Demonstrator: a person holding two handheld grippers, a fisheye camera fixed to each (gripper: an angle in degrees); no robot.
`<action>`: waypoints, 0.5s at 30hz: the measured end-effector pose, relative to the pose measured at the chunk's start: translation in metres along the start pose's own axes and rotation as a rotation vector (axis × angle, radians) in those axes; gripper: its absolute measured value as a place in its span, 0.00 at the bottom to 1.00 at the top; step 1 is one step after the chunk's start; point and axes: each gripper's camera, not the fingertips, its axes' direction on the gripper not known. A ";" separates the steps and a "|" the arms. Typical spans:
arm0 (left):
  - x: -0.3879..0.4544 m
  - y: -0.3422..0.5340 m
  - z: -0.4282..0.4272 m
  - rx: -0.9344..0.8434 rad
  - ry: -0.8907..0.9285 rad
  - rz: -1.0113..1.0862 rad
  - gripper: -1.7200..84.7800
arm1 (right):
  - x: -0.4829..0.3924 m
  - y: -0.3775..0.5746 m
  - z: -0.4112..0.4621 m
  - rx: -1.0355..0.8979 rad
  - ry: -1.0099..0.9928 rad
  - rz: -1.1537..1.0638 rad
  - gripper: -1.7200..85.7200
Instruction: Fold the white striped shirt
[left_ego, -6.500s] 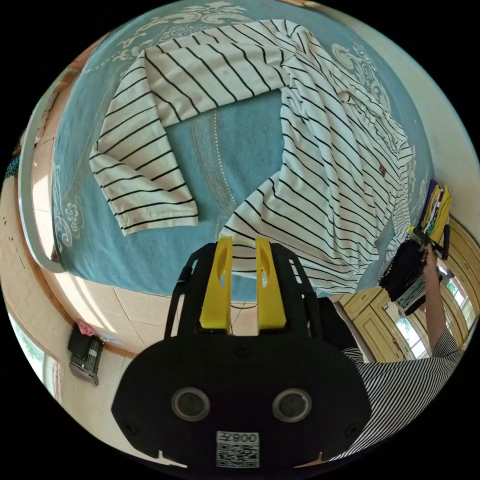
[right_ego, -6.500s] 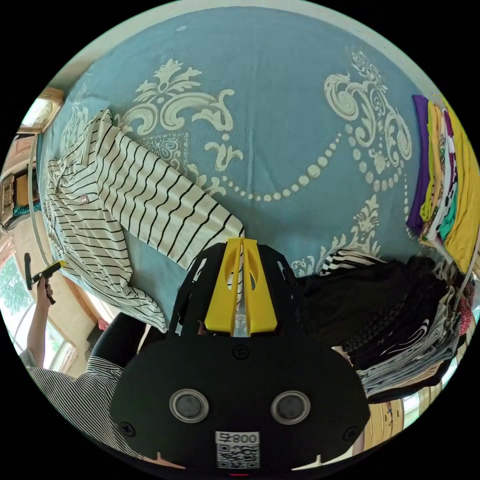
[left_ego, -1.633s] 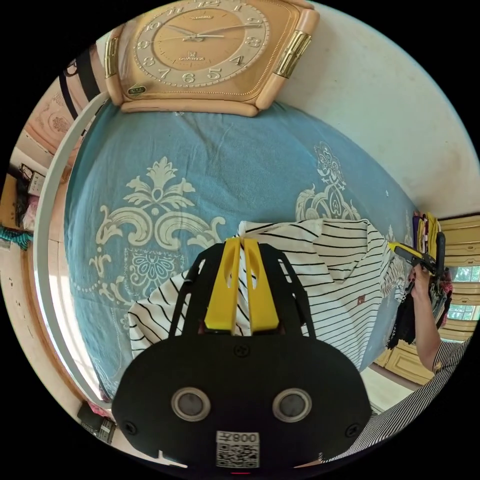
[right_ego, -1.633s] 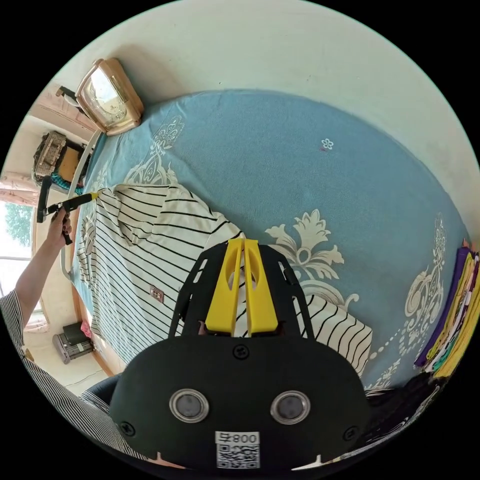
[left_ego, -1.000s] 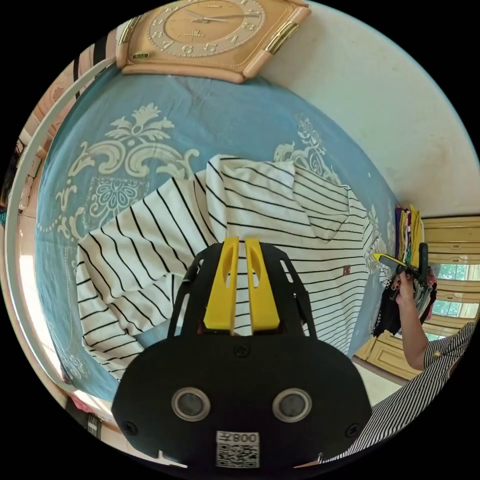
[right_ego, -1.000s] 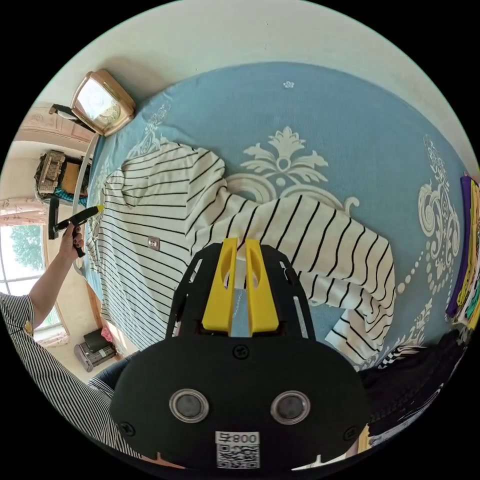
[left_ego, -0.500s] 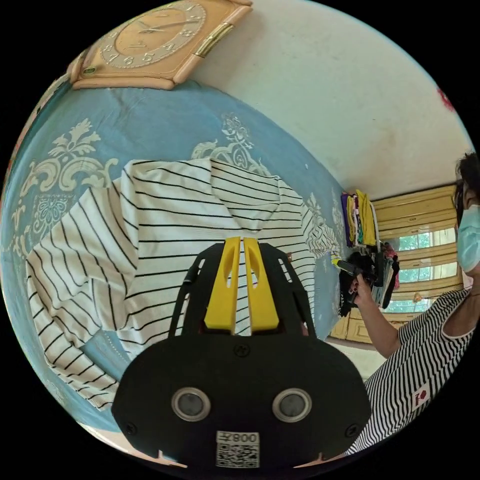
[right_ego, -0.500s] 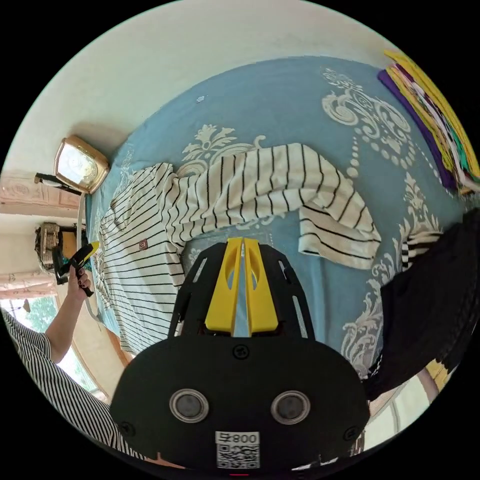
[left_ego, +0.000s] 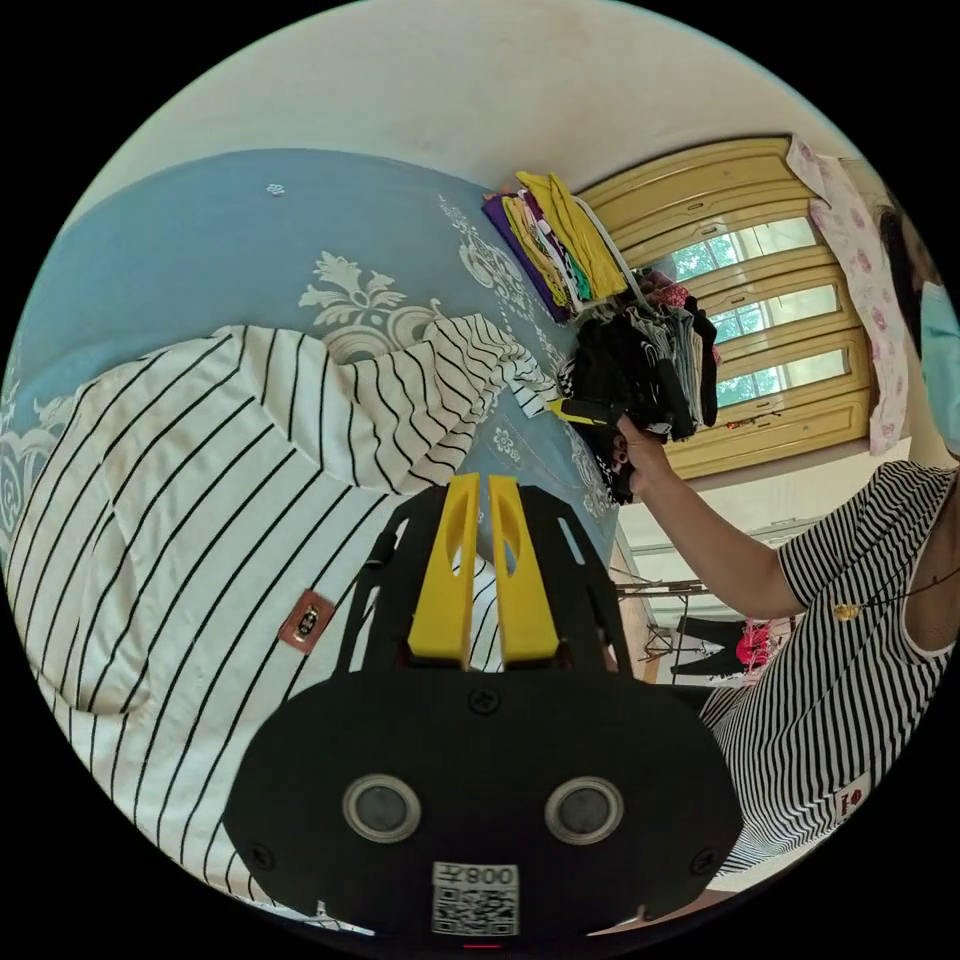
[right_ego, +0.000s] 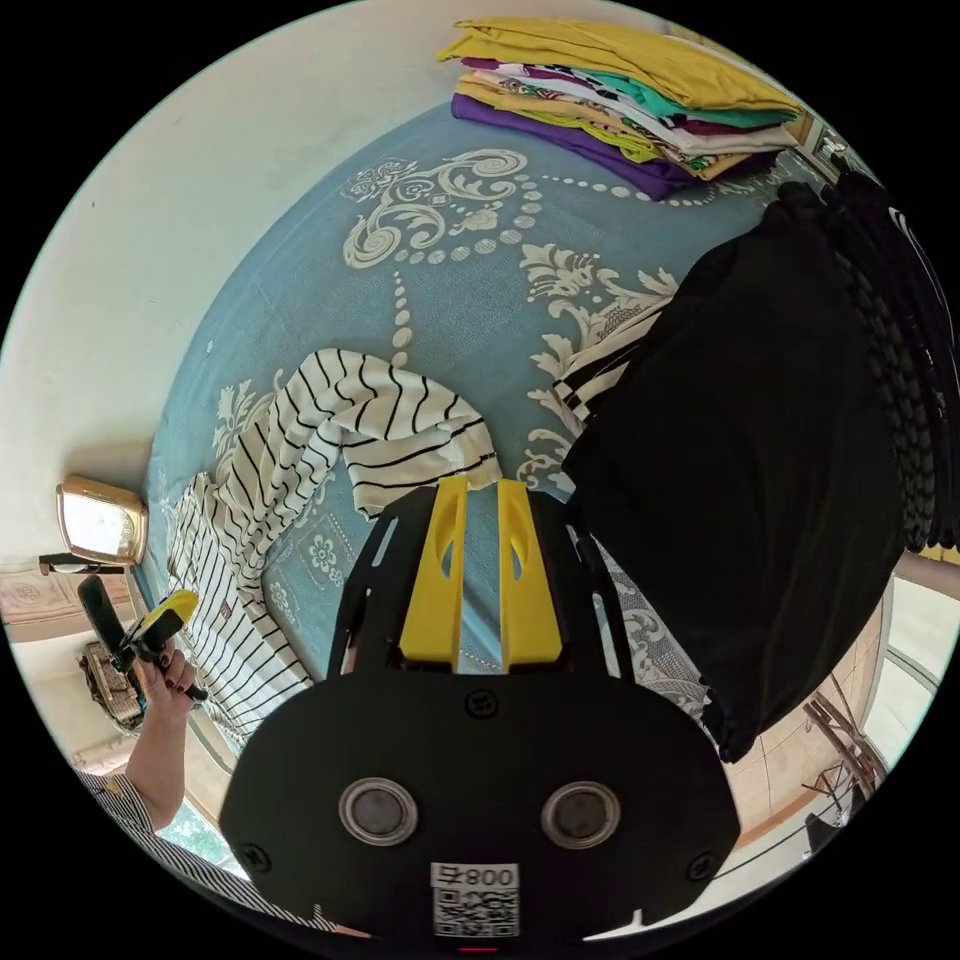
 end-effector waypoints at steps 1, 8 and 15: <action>0.001 -0.008 0.015 -0.016 0.011 0.017 0.04 | 0.000 0.000 -0.001 0.002 0.001 0.003 0.08; -0.001 -0.041 0.071 -0.030 0.019 0.055 0.02 | -0.023 -0.006 -0.052 0.134 -0.015 -0.156 0.03; -0.015 -0.065 0.112 -0.002 0.044 0.041 0.02 | -0.041 -0.029 -0.151 0.416 0.145 -0.358 0.02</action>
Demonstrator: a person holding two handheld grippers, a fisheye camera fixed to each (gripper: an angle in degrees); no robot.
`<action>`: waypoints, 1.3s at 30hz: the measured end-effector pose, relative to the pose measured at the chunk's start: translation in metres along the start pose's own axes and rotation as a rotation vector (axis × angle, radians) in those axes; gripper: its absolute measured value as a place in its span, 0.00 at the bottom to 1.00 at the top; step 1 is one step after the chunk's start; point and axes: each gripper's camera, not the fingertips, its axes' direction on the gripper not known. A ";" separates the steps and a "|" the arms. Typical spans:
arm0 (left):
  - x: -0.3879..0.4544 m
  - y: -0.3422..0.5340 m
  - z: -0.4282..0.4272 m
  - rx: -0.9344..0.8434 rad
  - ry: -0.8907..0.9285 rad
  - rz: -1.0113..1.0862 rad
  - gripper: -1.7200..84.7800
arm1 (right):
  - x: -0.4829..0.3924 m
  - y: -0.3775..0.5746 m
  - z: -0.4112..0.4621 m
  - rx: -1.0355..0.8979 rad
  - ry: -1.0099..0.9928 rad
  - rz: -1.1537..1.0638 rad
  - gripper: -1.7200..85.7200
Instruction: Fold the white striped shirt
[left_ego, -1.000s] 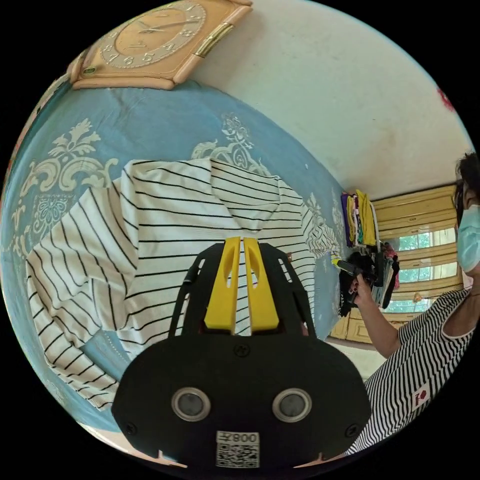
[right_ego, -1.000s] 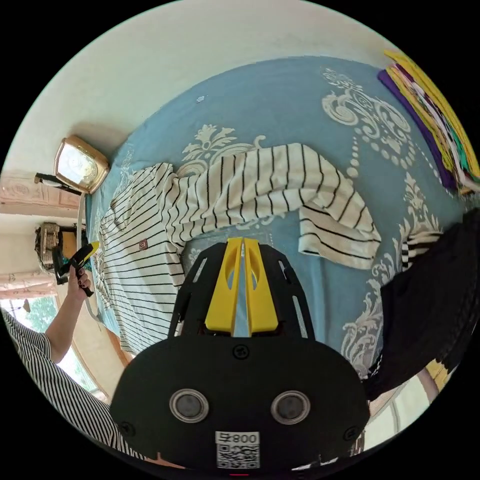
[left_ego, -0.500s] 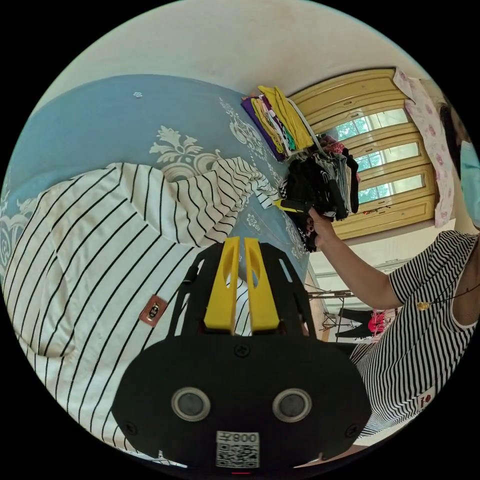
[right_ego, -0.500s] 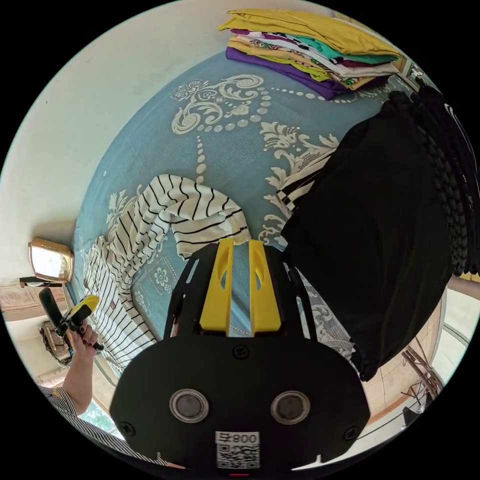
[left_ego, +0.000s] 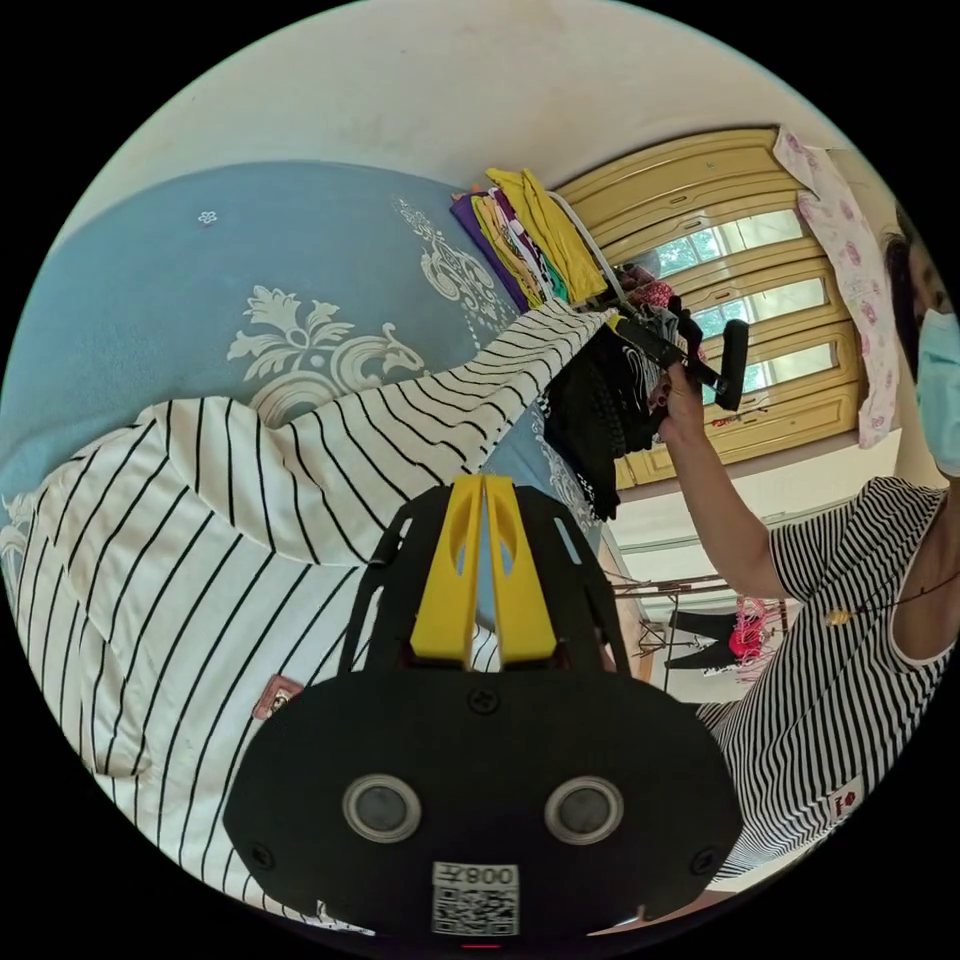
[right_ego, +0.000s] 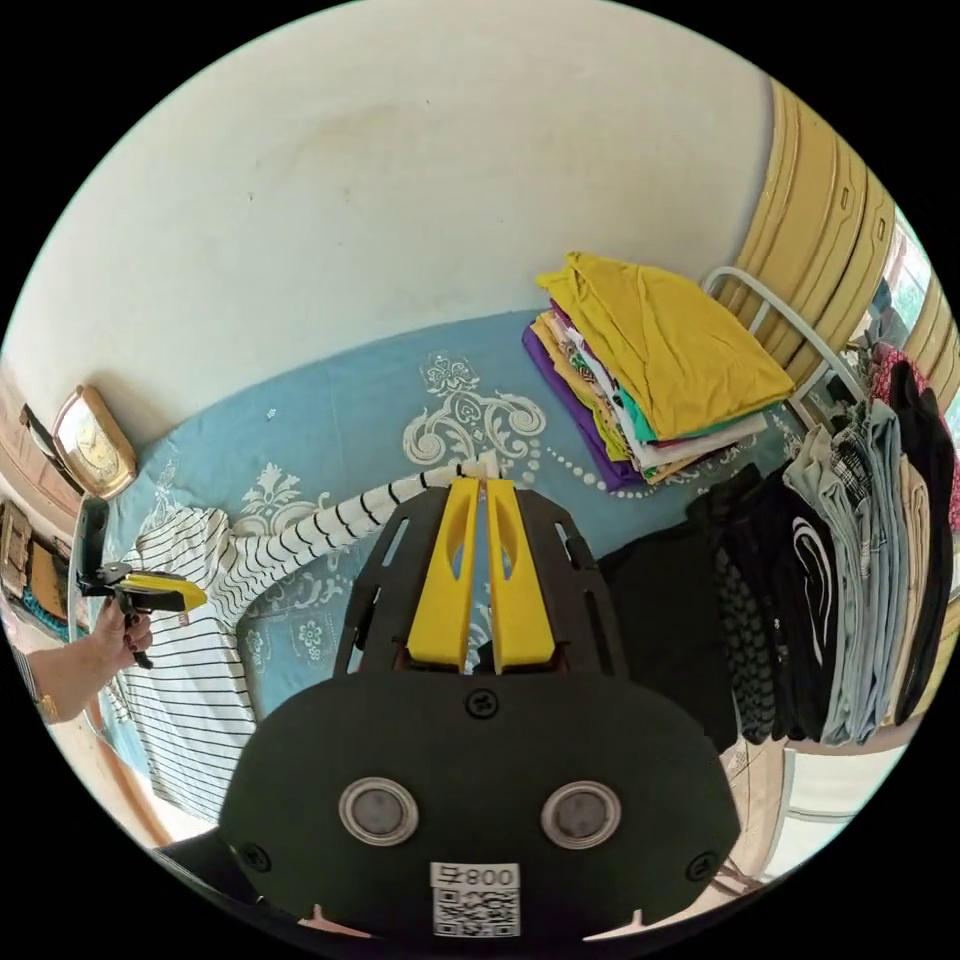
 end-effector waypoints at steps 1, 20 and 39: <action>-0.002 -0.004 0.011 -0.005 0.004 0.001 0.02 | 0.004 0.000 0.005 -0.020 0.010 0.007 0.02; 0.022 -0.153 0.178 -0.103 -0.024 0.228 0.08 | 0.036 -0.020 0.137 -0.525 -0.172 0.112 0.13; 0.108 -0.253 0.324 -0.314 -0.213 0.400 0.05 | 0.049 0.025 0.149 -0.437 -0.175 0.195 0.05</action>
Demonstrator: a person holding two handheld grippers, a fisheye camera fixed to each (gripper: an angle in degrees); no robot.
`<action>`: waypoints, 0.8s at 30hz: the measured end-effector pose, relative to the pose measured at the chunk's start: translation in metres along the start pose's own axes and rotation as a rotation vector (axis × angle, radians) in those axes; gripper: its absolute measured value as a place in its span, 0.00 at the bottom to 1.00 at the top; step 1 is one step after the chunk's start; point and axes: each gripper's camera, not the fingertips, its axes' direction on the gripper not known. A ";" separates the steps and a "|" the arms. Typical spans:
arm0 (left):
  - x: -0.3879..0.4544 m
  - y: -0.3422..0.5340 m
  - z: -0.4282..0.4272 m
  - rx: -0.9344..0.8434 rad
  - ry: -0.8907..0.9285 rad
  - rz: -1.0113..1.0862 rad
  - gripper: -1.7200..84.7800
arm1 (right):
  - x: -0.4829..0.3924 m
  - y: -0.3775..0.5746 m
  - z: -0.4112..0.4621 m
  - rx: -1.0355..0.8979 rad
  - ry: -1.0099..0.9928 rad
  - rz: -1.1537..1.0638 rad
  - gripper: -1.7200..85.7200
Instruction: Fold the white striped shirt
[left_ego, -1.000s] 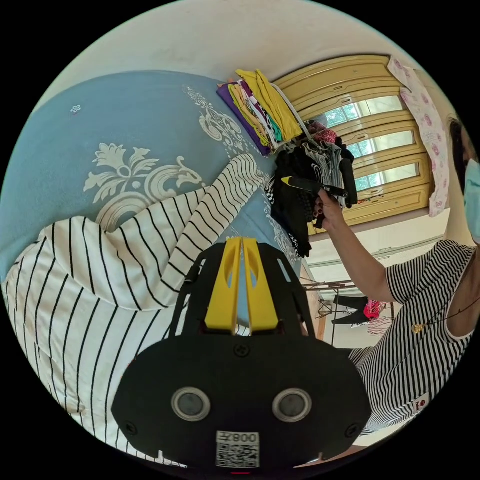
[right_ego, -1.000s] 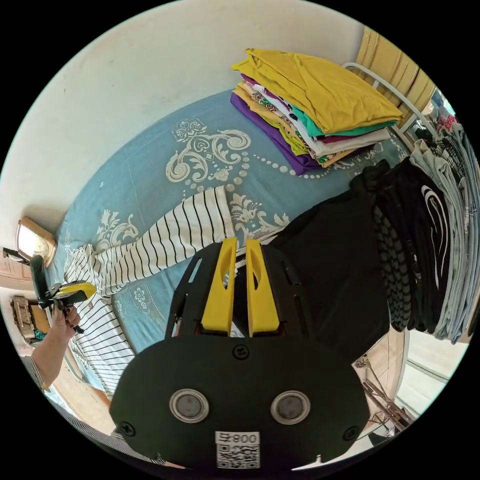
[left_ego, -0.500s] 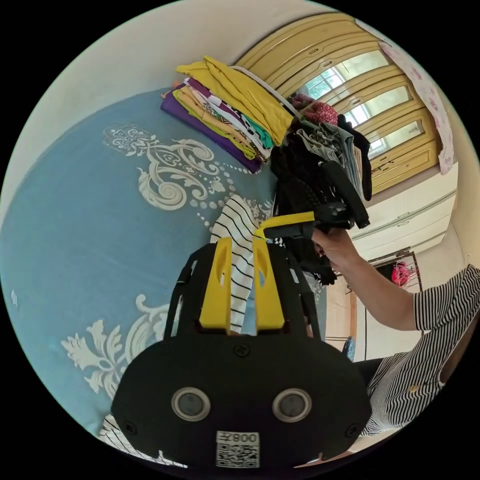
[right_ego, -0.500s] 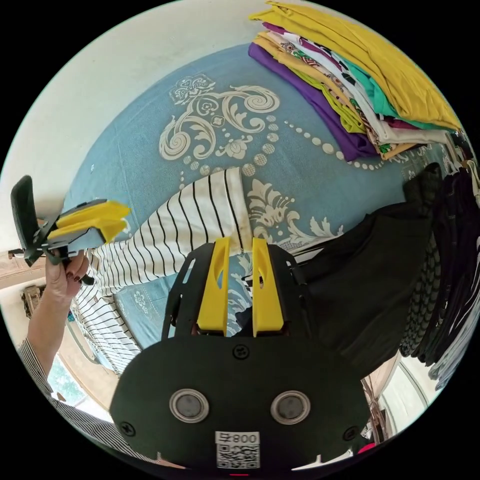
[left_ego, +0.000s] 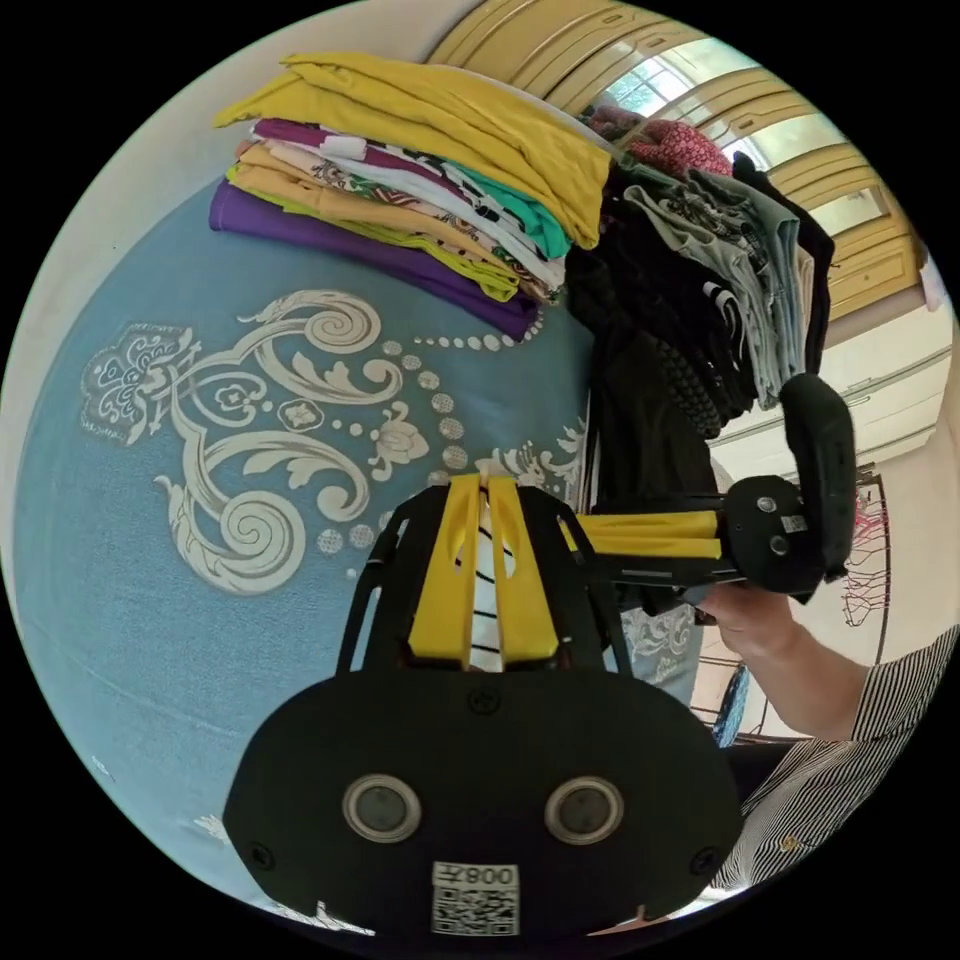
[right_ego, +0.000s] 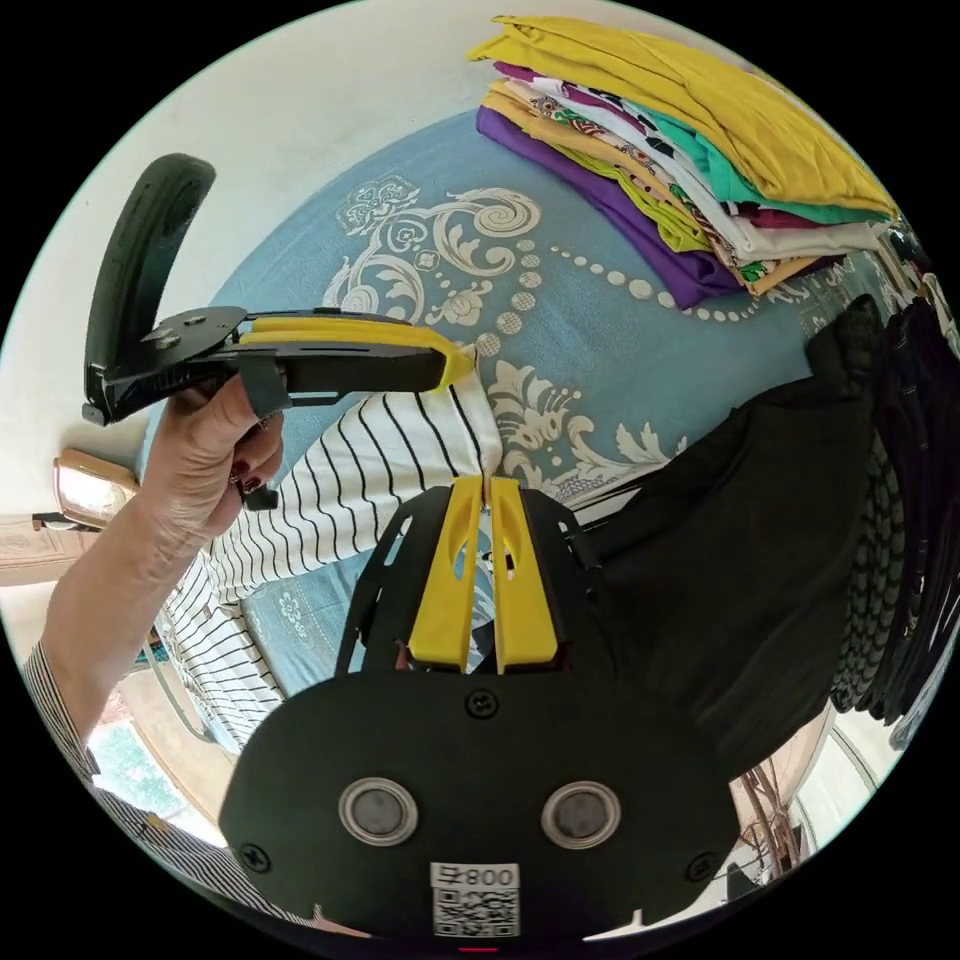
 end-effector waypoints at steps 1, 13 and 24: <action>0.005 0.005 -0.013 0.045 0.034 0.000 0.04 | 0.002 0.003 0.000 0.001 -0.017 0.003 0.04; 0.055 0.083 -0.210 0.327 0.247 0.205 0.04 | 0.000 0.109 -0.113 0.387 -0.514 -0.151 0.03; 0.092 0.276 -0.389 0.509 0.165 0.039 0.04 | -0.165 0.175 -0.113 0.241 -0.960 -0.483 0.03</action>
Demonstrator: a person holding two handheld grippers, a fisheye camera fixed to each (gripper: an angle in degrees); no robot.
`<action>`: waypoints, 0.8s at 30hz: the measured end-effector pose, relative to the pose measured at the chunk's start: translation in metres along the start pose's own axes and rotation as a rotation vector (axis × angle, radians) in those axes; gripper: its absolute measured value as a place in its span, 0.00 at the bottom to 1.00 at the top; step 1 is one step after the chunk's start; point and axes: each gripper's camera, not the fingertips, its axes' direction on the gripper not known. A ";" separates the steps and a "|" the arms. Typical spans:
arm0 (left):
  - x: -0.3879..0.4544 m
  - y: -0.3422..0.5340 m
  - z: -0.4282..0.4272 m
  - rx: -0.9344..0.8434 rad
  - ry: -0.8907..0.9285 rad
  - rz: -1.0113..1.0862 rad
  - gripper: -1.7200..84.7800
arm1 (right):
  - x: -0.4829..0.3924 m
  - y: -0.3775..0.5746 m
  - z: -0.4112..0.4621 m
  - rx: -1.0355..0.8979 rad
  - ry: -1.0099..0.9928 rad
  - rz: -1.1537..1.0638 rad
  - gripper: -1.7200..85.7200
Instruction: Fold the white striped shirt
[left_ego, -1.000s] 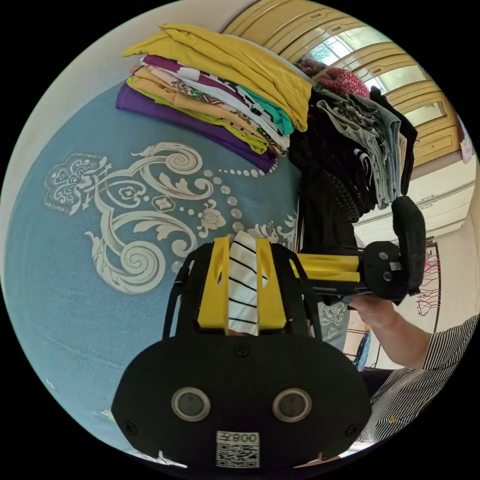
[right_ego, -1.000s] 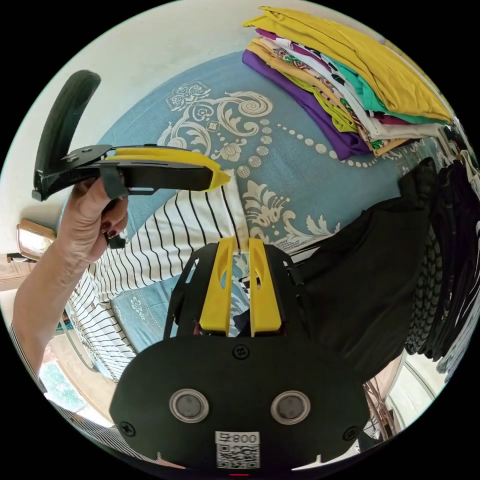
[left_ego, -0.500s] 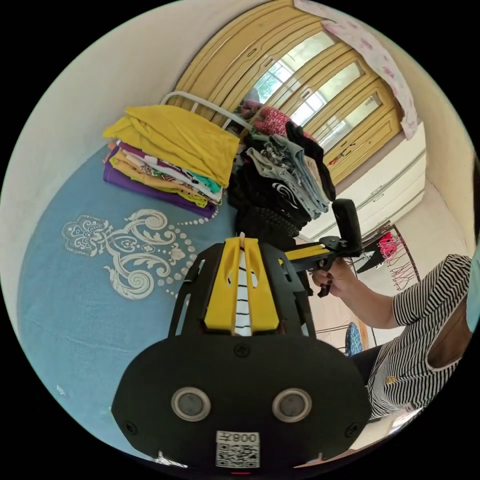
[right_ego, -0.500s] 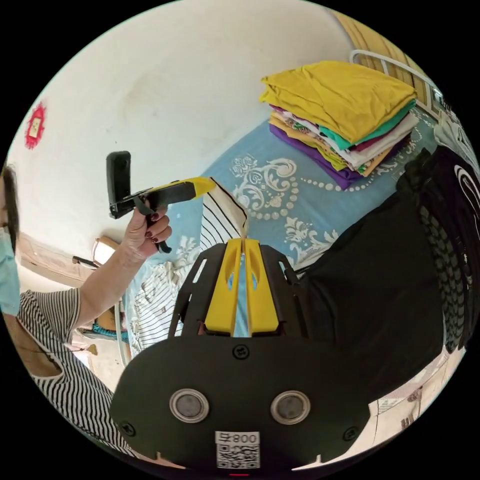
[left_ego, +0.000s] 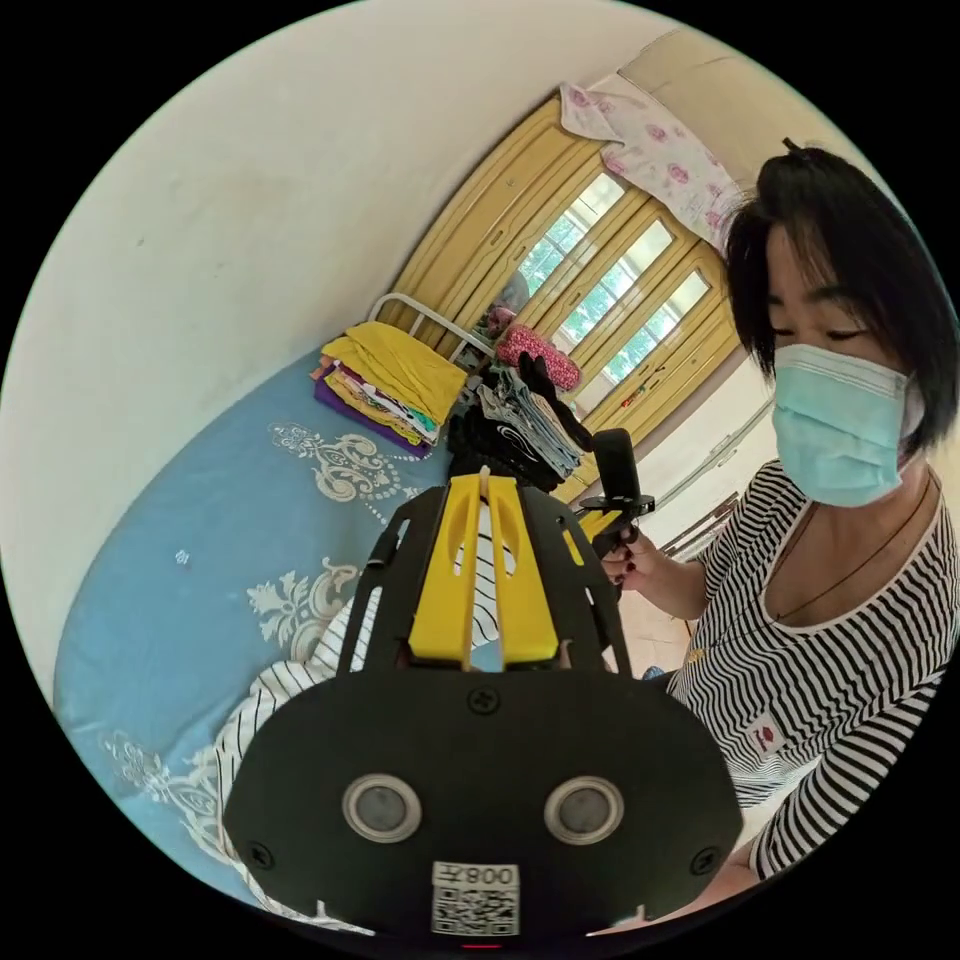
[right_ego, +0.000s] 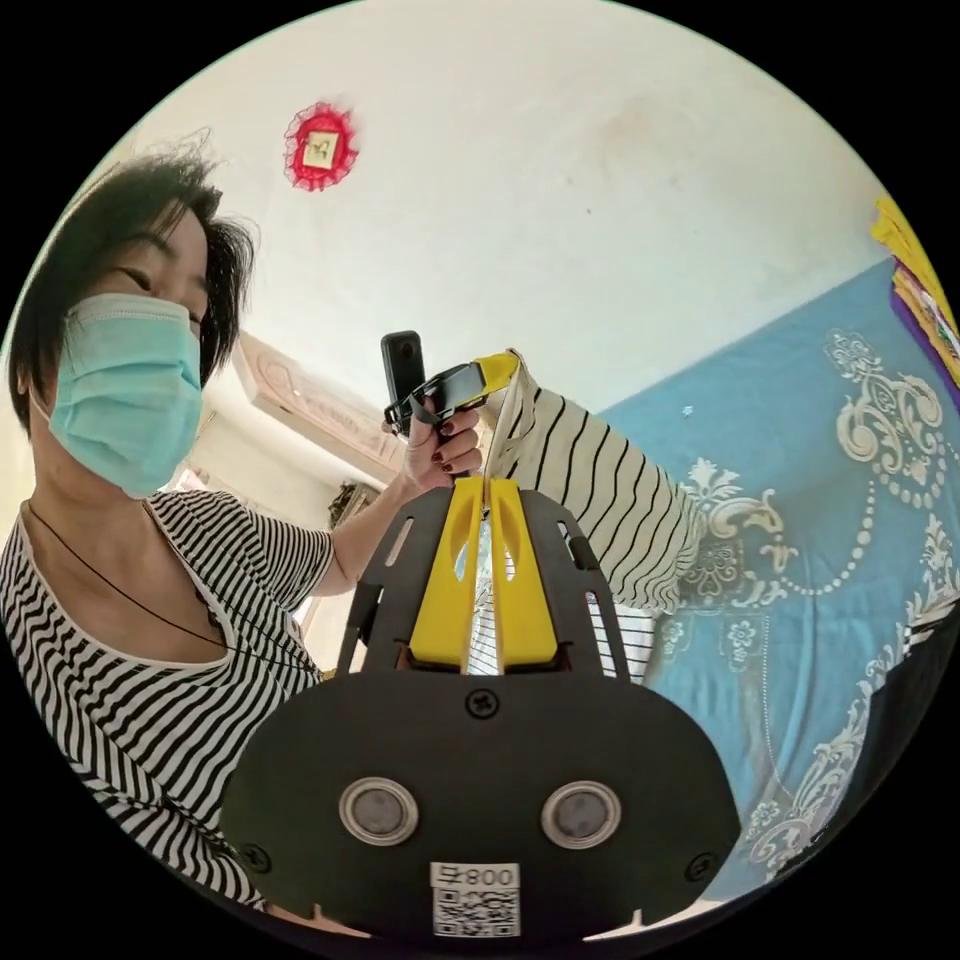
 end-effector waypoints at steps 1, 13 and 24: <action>0.008 0.017 -0.028 0.026 -0.032 -0.035 0.04 | -0.005 0.000 0.011 -0.018 -0.017 -0.010 0.03; 0.058 0.214 -0.201 0.028 -0.327 -0.531 0.04 | -0.032 0.067 0.266 -0.538 -0.212 -0.072 0.03; 0.062 0.289 -0.268 0.105 -0.345 -0.688 0.04 | -0.022 0.125 0.396 -0.736 -0.212 -0.096 0.03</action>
